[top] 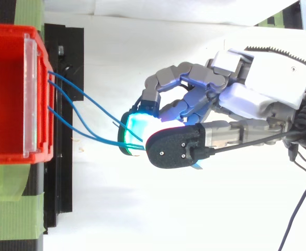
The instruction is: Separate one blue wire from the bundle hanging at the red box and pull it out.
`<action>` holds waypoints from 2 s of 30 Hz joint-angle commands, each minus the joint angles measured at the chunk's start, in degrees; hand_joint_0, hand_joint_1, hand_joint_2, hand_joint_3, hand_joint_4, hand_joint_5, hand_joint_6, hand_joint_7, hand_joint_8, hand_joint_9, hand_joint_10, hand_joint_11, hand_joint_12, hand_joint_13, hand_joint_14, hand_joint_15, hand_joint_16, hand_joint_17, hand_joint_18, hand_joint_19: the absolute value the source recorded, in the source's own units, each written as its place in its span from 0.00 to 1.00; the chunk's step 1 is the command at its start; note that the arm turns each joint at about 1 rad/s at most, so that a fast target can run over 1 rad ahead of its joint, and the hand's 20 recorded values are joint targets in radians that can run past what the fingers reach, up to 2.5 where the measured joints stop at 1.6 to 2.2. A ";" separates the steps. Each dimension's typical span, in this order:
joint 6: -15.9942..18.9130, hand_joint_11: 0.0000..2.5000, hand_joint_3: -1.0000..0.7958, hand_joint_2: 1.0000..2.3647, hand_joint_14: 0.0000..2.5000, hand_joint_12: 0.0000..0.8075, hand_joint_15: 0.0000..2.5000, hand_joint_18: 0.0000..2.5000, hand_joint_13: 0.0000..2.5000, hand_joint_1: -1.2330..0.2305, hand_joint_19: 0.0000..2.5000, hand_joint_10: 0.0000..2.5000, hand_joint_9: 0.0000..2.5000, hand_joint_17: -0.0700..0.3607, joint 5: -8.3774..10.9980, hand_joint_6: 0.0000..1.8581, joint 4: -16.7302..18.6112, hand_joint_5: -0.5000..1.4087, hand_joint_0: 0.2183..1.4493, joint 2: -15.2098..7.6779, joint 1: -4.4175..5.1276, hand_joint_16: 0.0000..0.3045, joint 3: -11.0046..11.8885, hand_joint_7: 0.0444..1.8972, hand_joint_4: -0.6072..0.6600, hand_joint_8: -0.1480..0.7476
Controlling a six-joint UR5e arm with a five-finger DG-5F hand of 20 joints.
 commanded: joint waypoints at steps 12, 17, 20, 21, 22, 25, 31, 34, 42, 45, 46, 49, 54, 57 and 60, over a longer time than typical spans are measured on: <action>-0.09 0.43 0.48 0.02 0.01 0.40 0.58 0.24 0.54 0.28 0.16 0.01 0.35 0.45 0.00 0.48 -0.05 0.14 0.37 0.00 0.09 0.18 -0.07 0.55 0.67 0.53; -0.09 0.43 0.47 0.02 0.01 0.41 0.58 0.24 0.53 0.25 0.16 0.01 0.33 0.45 0.00 0.48 0.03 0.13 0.38 0.00 0.00 0.18 0.02 0.55 0.68 0.53; -0.09 0.42 0.45 0.02 0.01 0.42 0.57 0.24 0.52 0.23 0.15 0.01 0.32 0.45 0.00 0.48 0.03 0.13 0.39 0.00 0.00 0.18 0.02 0.56 0.68 0.52; -0.09 0.42 0.45 0.02 0.01 0.41 0.57 0.23 0.51 0.22 0.15 0.01 0.31 0.45 0.00 0.48 0.03 0.13 0.39 0.00 0.00 0.18 0.02 0.56 0.68 0.52; -0.09 0.41 0.45 0.02 0.01 0.41 0.57 0.23 0.51 0.21 0.15 0.01 0.30 0.45 0.00 0.48 0.03 0.13 0.39 0.00 0.09 0.18 0.02 0.56 0.68 0.52; -0.09 0.40 0.46 0.02 0.01 0.42 0.58 0.23 0.50 0.20 0.14 0.01 0.29 0.46 0.00 0.47 0.03 0.12 0.39 0.00 0.00 0.18 0.02 0.56 0.68 0.52; -0.09 0.40 0.47 0.02 0.01 0.42 0.58 0.23 0.49 0.20 0.14 0.01 0.27 0.46 0.00 0.47 0.03 0.12 0.39 0.00 0.09 0.19 0.02 0.57 0.69 0.52; -0.09 0.40 0.47 0.02 0.01 0.42 0.58 0.23 0.49 0.20 0.14 0.01 0.26 0.46 0.00 0.47 0.12 0.12 0.39 0.00 0.00 0.19 0.02 0.57 0.69 0.52; -0.09 0.43 0.43 0.02 0.01 0.43 0.57 0.22 0.47 0.16 0.13 0.01 0.25 0.46 0.09 0.47 0.12 0.12 0.40 0.00 0.00 0.19 0.02 0.58 0.69 0.52; -0.09 0.43 0.41 0.01 0.01 0.44 0.57 0.23 0.47 0.15 0.13 0.01 0.25 0.47 0.09 0.47 0.12 0.11 0.39 0.00 0.00 0.19 0.02 0.58 0.70 0.52; -0.09 0.42 0.40 0.01 0.01 0.43 0.57 0.23 0.47 0.15 0.13 0.01 0.24 0.47 0.09 0.47 0.12 0.11 0.39 0.00 0.00 0.19 0.02 0.58 0.70 0.51; -0.09 0.42 0.36 0.01 0.01 0.43 0.58 0.23 0.47 0.16 0.13 0.01 0.24 0.47 0.09 0.47 0.12 0.12 0.40 0.00 0.00 0.19 0.02 0.58 0.70 0.52; -0.09 0.42 0.33 0.01 0.01 0.42 0.57 0.22 0.47 0.16 0.14 0.01 0.25 0.47 0.09 0.47 0.12 0.12 0.39 0.00 0.00 0.19 0.02 0.57 0.70 0.52; -0.09 0.42 0.34 0.01 0.01 0.43 0.57 0.22 0.48 0.19 0.14 0.01 0.26 0.46 0.09 0.47 0.12 0.12 0.37 0.00 0.00 0.19 0.02 0.57 0.70 0.53; -0.09 0.42 0.35 0.01 0.01 0.43 0.57 0.22 0.48 0.21 0.15 0.01 0.27 0.46 0.18 0.47 0.12 0.12 0.36 0.00 0.00 0.19 0.02 0.56 0.70 0.53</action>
